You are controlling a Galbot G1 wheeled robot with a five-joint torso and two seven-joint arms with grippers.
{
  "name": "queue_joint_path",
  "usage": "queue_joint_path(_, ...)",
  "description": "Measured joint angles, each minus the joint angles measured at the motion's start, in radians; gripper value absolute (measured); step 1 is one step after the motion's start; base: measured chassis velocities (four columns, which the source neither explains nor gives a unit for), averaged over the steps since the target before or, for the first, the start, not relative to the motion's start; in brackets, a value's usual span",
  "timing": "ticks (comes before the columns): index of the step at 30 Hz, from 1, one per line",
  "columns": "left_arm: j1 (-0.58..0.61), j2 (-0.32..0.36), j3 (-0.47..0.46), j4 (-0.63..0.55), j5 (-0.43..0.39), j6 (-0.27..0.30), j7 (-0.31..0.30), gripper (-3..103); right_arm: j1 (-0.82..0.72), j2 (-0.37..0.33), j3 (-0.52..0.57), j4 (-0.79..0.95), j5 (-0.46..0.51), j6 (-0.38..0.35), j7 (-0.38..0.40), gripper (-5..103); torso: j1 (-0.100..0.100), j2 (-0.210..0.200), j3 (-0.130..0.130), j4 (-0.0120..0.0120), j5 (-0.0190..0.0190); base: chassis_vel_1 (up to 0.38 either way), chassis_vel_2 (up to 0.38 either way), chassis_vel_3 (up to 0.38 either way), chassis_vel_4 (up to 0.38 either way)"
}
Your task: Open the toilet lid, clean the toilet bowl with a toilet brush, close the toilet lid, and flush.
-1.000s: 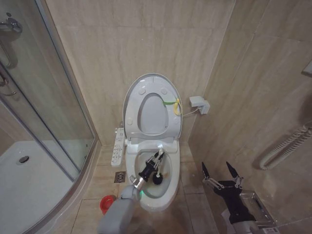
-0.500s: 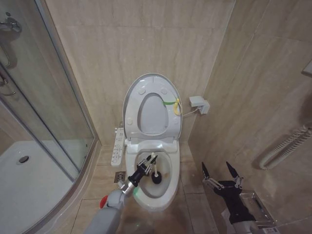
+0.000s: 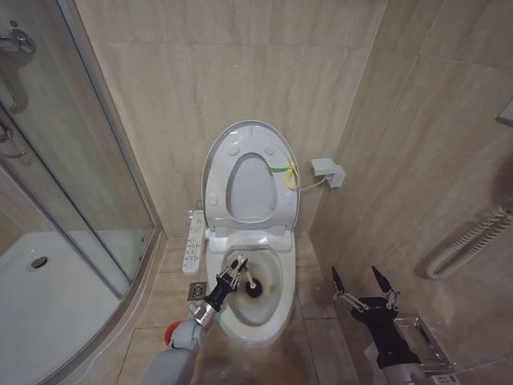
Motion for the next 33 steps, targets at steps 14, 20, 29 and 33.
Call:
queue_joint_path(14, -0.104, -0.068, 0.059, 0.042, -0.078, 0.035, -0.018, 22, 0.000, 0.000, 0.000, 0.000, 0.000, 0.000, 0.000, 100, 0.000, 0.000, 0.000, -0.0008, 0.0000, 0.000, 0.000, 0.000, 0.000)
queue_joint_path(20, -0.137, -0.111, 0.063, 0.047, -0.116, 0.032, 0.010, 21, 0.000, 0.000, 0.000, 0.000, 0.000, 0.000, 0.000, 100, 0.000, 0.000, 0.000, -0.0005, -0.0001, 0.000, 0.000, 0.000, 0.000)
queue_joint_path(29, -0.125, -0.129, 0.029, 0.146, -0.093, -0.002, 0.047, 21, 0.000, 0.000, 0.000, 0.000, 0.000, 0.000, 0.000, 100, 0.000, 0.000, 0.000, 0.0000, 0.0000, 0.000, 0.000, 0.000, 0.000)
queue_joint_path(33, -0.169, -0.122, 0.029, 0.151, -0.071, -0.015, 0.023, 21, 0.000, 0.000, 0.000, 0.000, 0.000, 0.000, 0.000, 100, 0.000, 0.000, 0.000, -0.0002, -0.0002, 0.000, 0.000, 0.000, 0.000)
